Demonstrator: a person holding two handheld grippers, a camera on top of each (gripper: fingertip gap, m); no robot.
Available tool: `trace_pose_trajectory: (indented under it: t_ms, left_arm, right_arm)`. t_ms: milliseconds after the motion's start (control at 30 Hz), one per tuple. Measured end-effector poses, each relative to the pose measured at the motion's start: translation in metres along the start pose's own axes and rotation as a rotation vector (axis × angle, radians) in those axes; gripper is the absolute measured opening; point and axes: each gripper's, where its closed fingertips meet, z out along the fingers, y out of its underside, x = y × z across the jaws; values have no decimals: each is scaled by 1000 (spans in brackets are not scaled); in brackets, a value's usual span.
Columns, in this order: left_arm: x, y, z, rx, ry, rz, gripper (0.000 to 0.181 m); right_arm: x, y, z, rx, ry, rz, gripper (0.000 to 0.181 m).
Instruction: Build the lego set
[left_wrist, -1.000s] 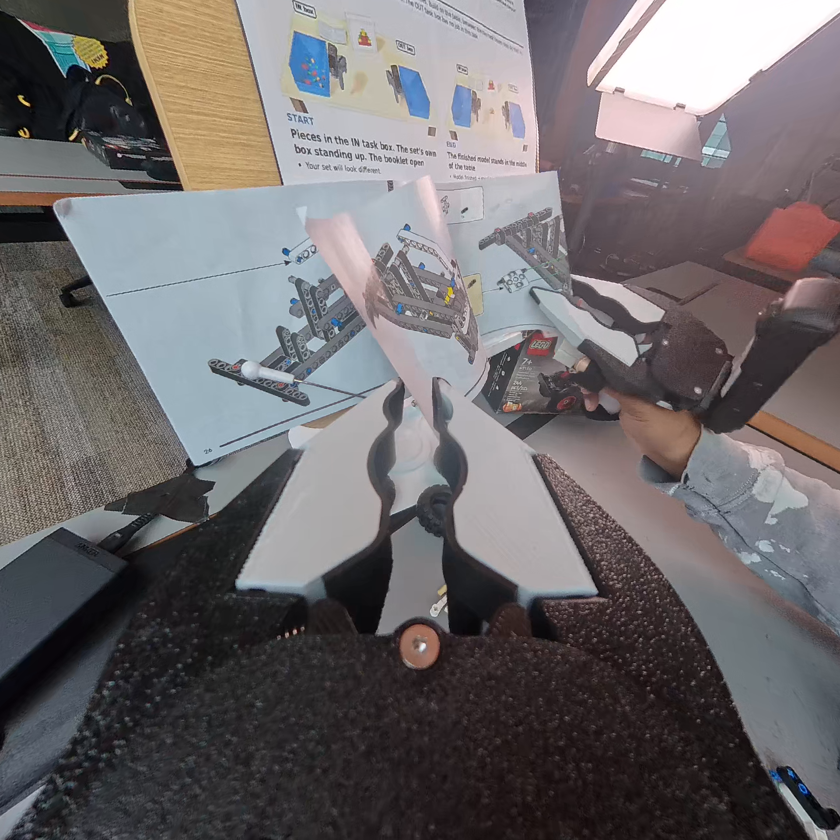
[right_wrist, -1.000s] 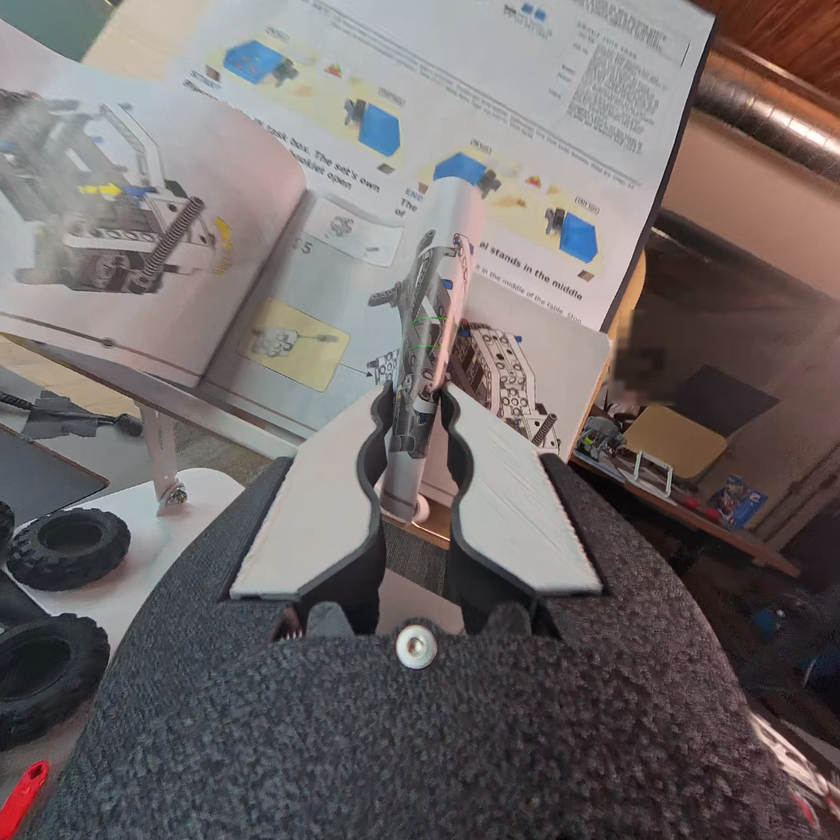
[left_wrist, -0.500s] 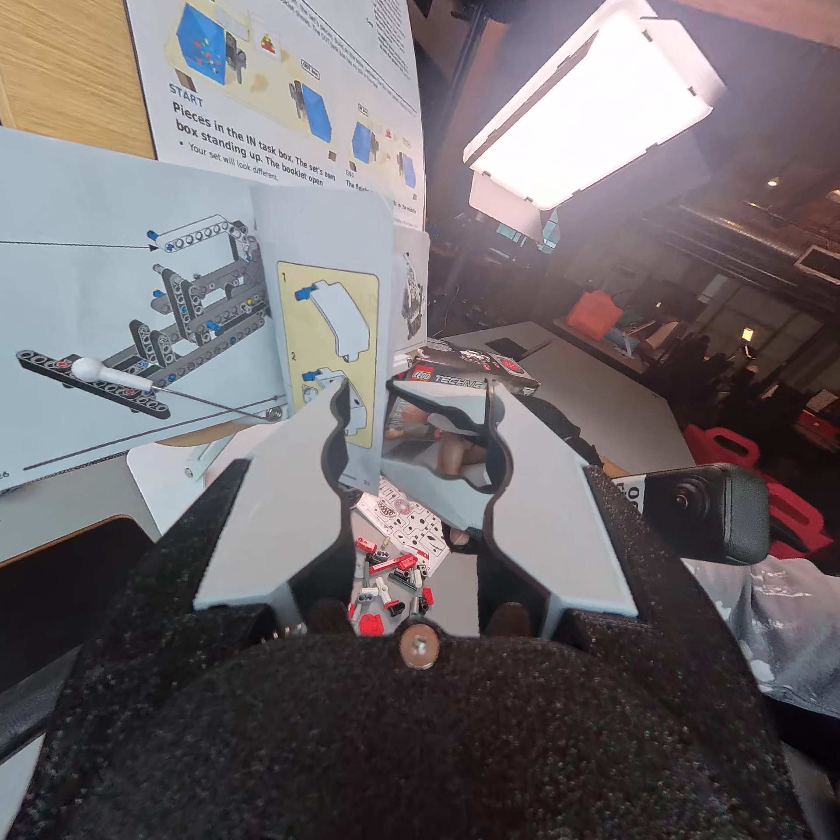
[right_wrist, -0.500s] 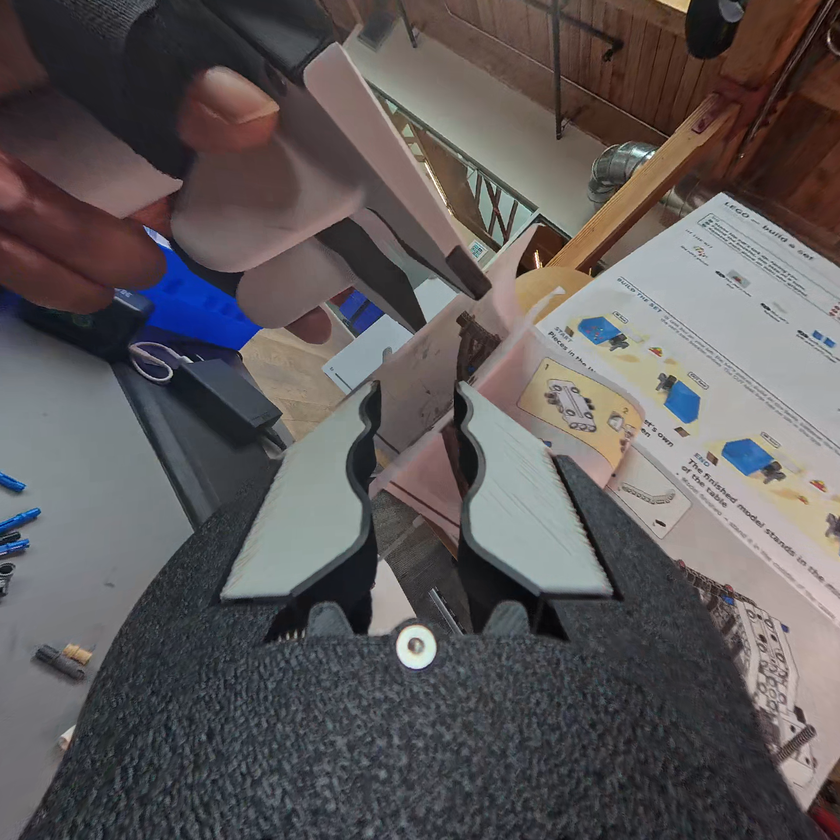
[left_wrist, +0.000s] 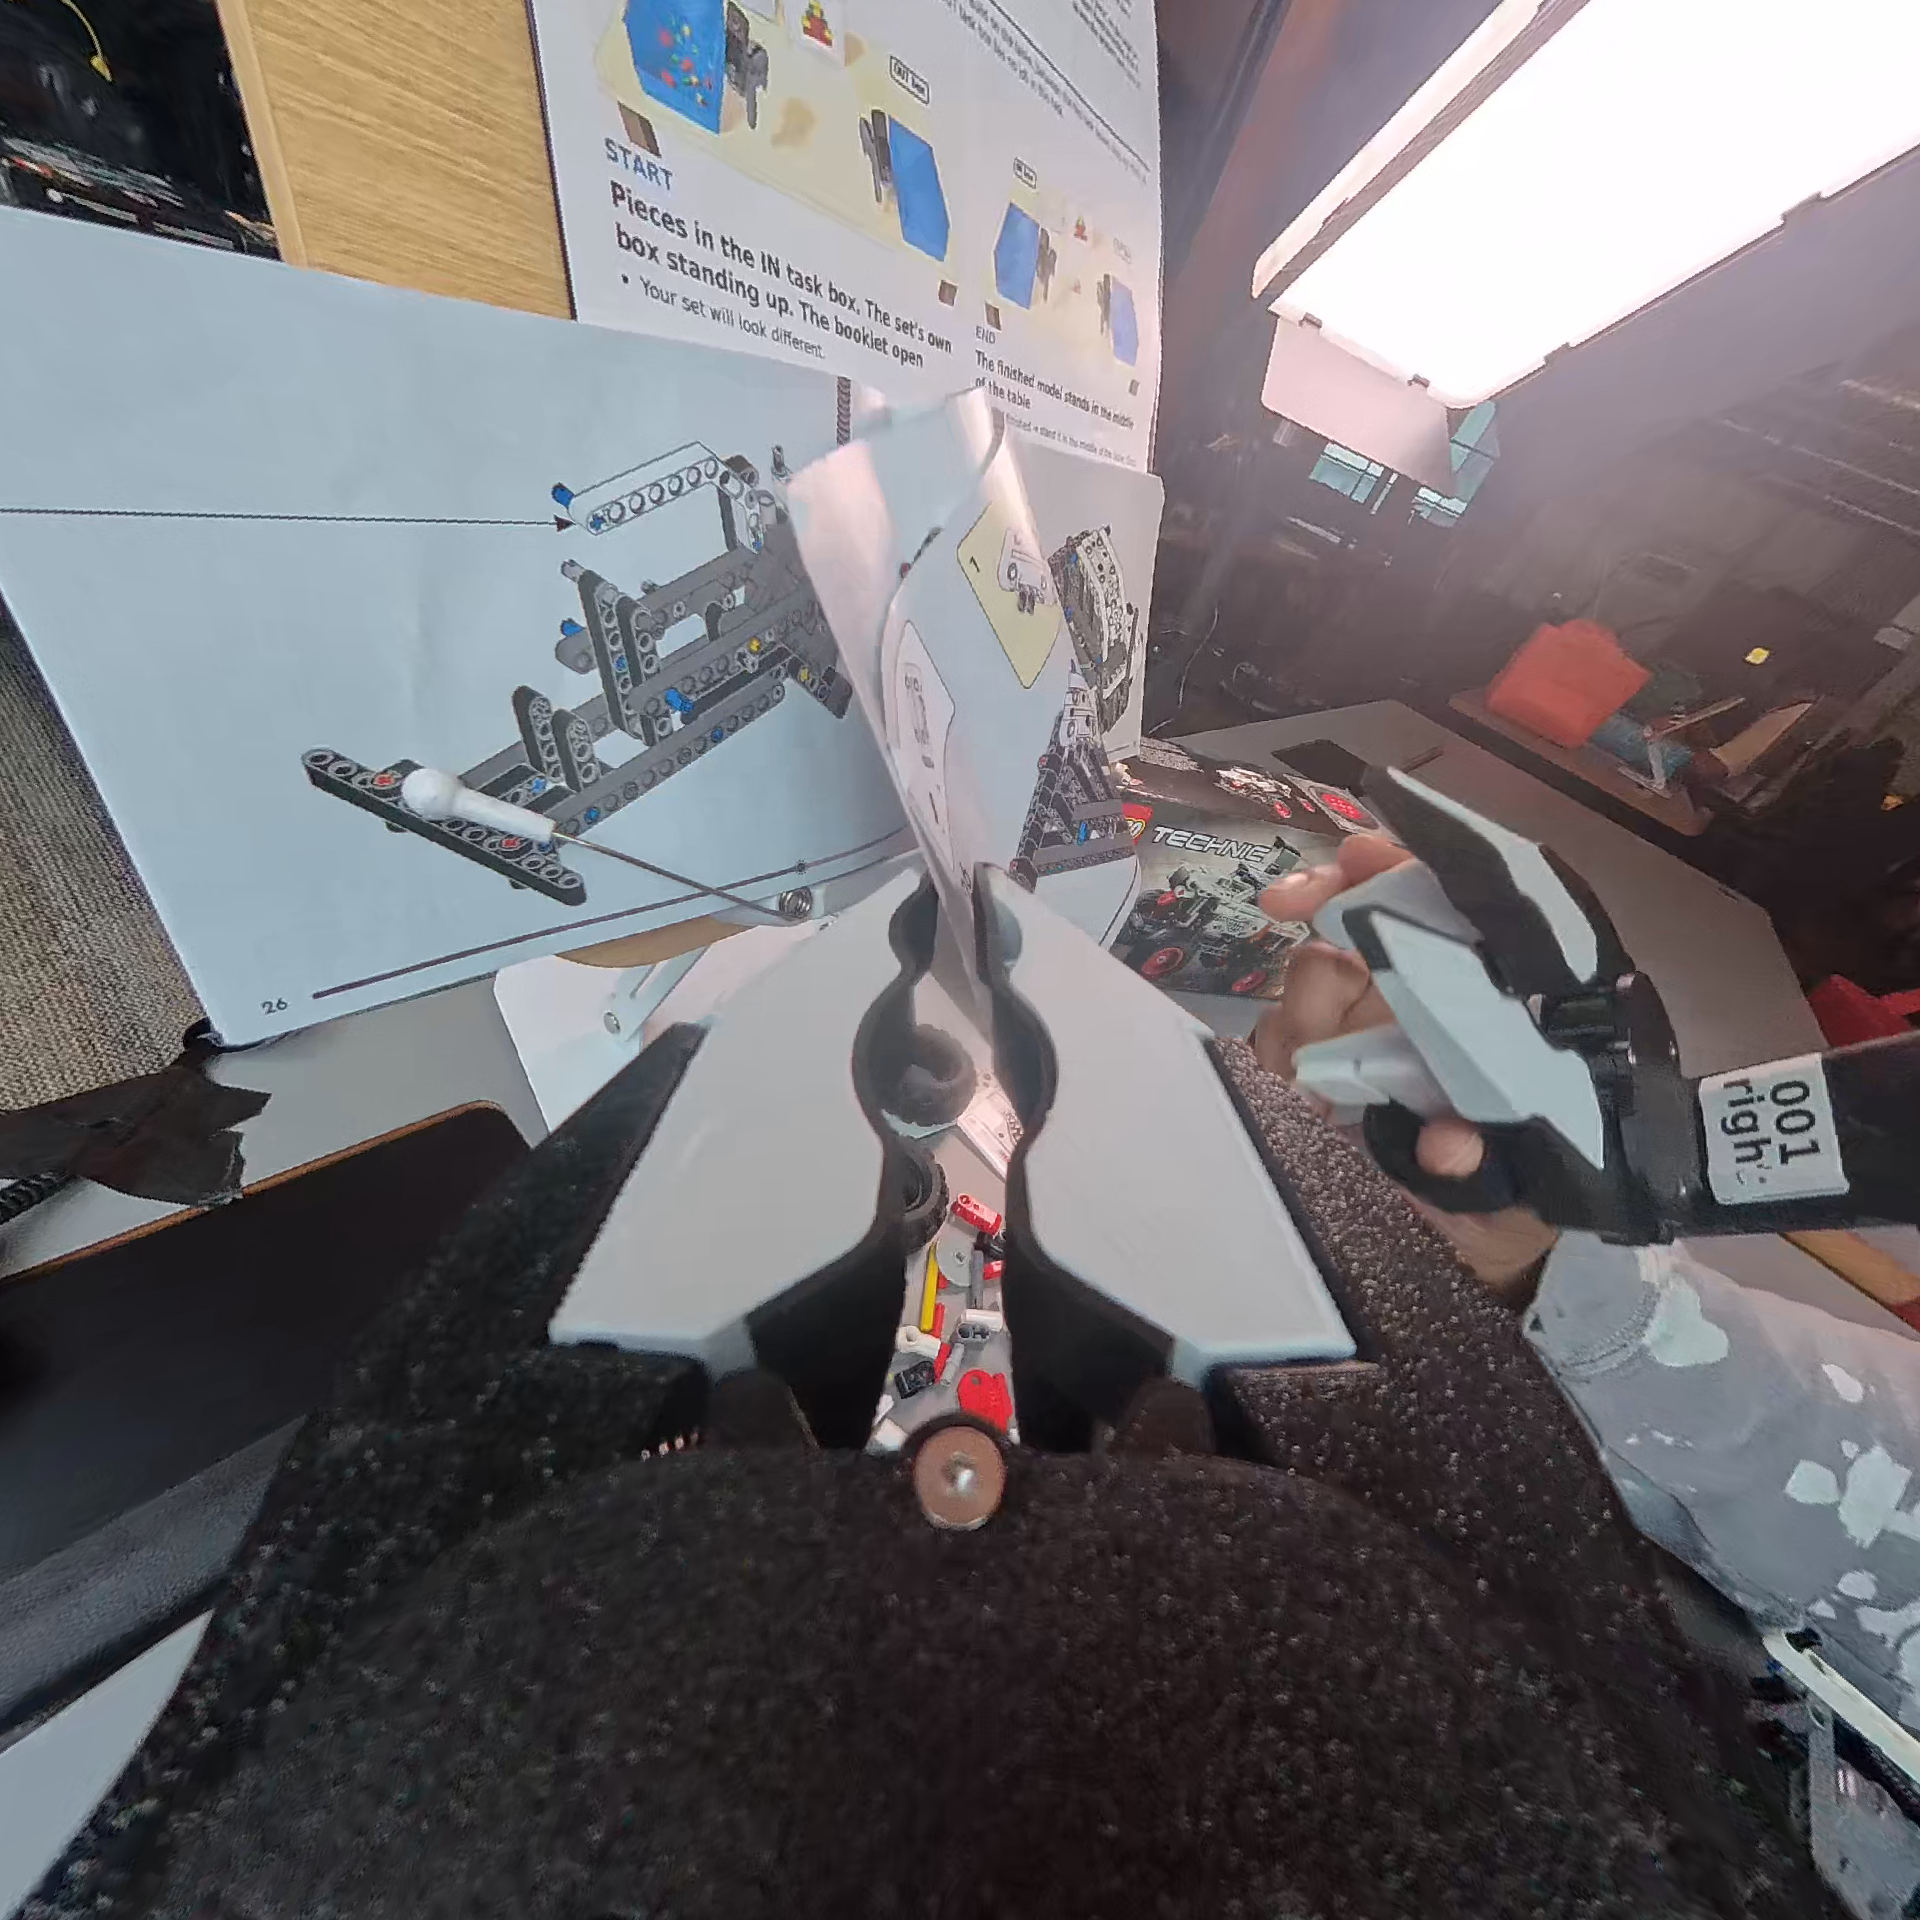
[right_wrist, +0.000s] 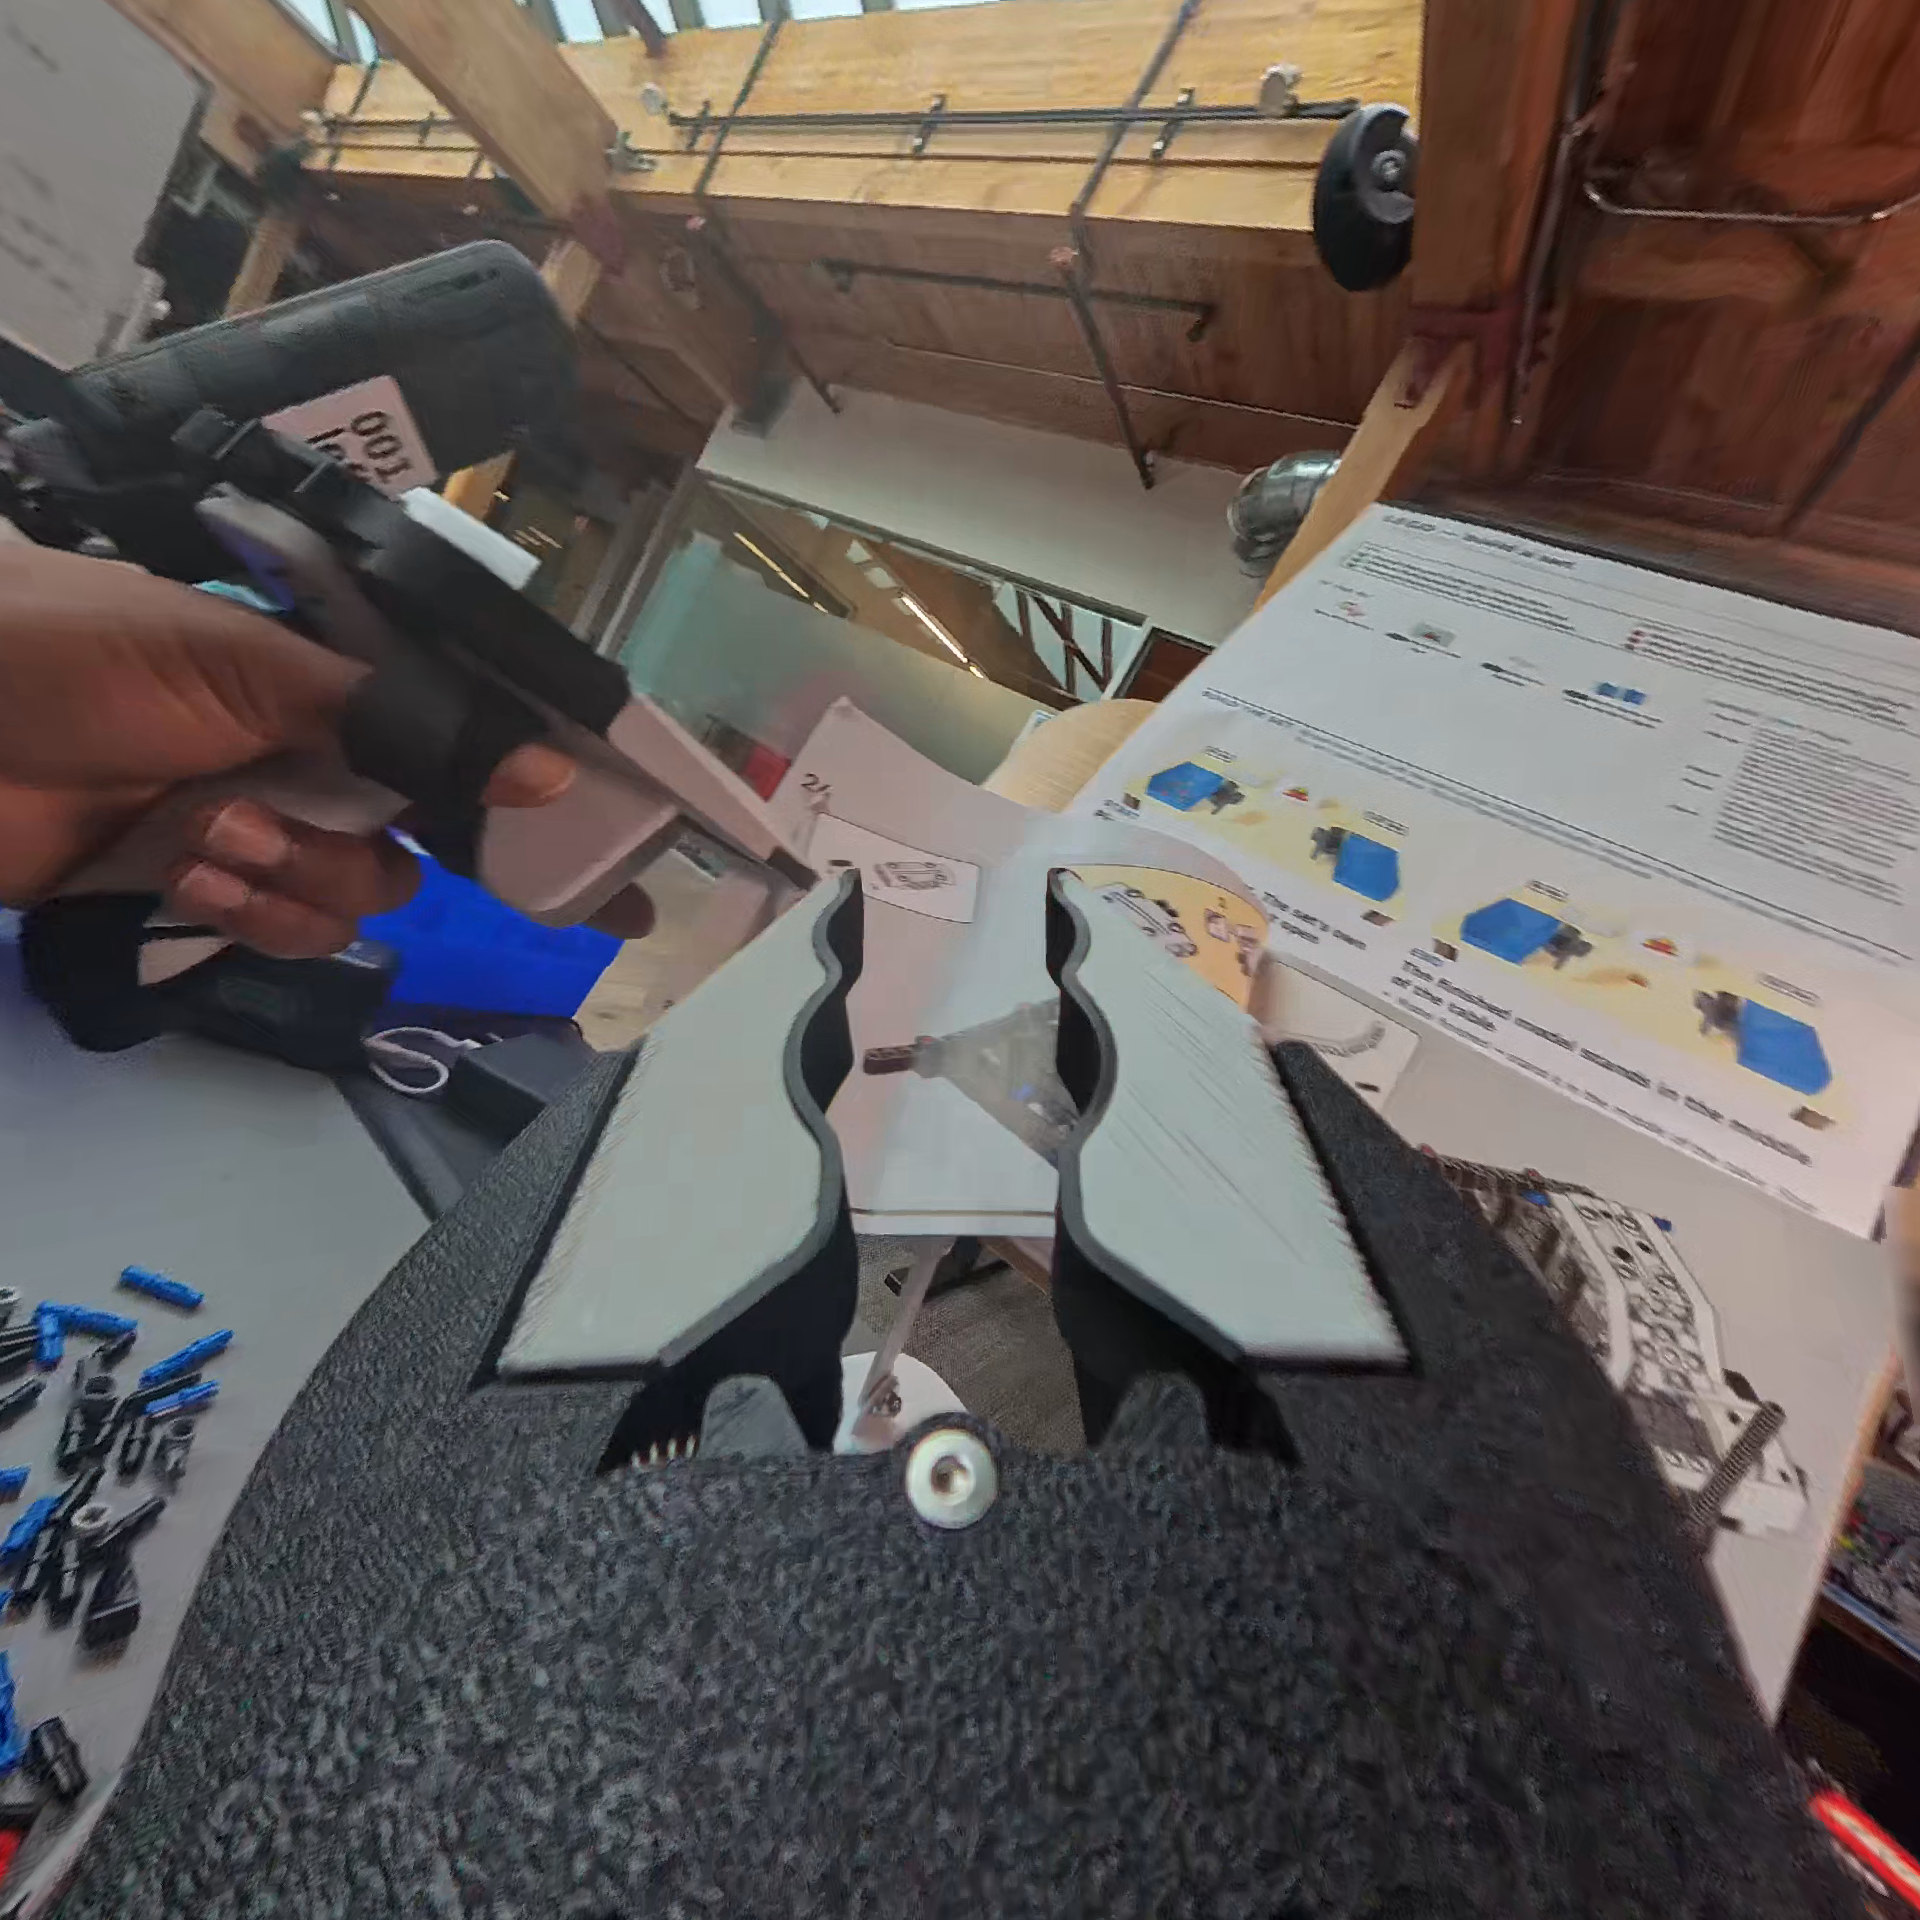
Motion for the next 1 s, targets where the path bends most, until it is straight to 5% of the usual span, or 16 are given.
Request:
trace_pose_trajectory:
  t_ms: [167, 333, 633, 1000]
  left_arm:
    - [-1, -5, -5, 11, -13, 17, 1]
    - [3, -12, -8, 25, -4, 19, 3]
    - [12, -7, -3, -1, 38, 19, 24]
    - [-3, -7, -2, -12, -76, 79, 0]
  right_arm:
    - [71, 54, -12, -167, 241, 189, 37]
    - [70, 102, 2, -326, 194, 346, 49]
    - [34, 98, 27, -328, 106, 326, 49]
    - [18, 94, 32, -334, 48, 312, 48]
